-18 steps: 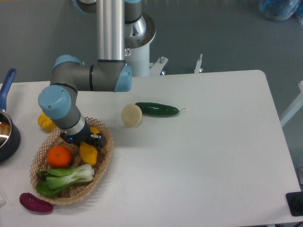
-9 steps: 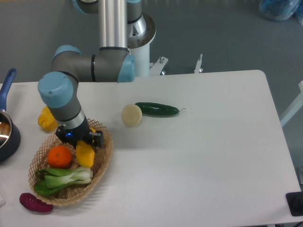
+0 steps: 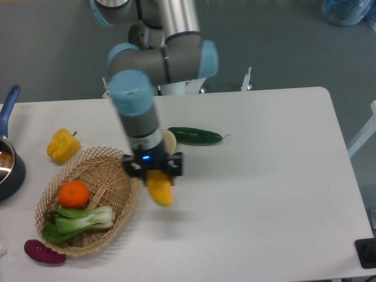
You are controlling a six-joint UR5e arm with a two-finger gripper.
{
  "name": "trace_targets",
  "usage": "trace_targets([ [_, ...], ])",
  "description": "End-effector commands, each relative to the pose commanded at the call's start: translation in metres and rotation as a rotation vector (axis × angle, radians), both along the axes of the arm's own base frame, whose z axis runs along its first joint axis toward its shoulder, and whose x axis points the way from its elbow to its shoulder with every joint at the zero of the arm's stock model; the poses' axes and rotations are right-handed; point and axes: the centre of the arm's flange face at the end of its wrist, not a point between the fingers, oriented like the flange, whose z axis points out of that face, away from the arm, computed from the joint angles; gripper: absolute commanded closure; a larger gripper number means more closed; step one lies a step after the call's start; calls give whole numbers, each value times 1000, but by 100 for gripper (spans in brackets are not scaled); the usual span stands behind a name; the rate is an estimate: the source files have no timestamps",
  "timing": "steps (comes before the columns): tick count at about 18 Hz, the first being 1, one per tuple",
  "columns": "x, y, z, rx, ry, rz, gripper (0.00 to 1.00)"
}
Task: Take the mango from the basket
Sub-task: 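Lift the mango out of the basket and carry it away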
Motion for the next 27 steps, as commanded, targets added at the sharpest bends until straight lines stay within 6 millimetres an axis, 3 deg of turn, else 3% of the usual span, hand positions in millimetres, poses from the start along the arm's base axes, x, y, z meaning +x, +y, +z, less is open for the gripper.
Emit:
trace_targets([
  [4, -75, -63, 5, -26, 28, 12, 72],
  [6, -108, -94, -3, -58, 25, -7, 72],
  [14, -183, -149, -44, -31, -32, -191, 71],
  [19, -202, -181, -42, -64, -7, -284, 70],
  [27, -204, -188, -44, -221, 24, -516, 68],
])
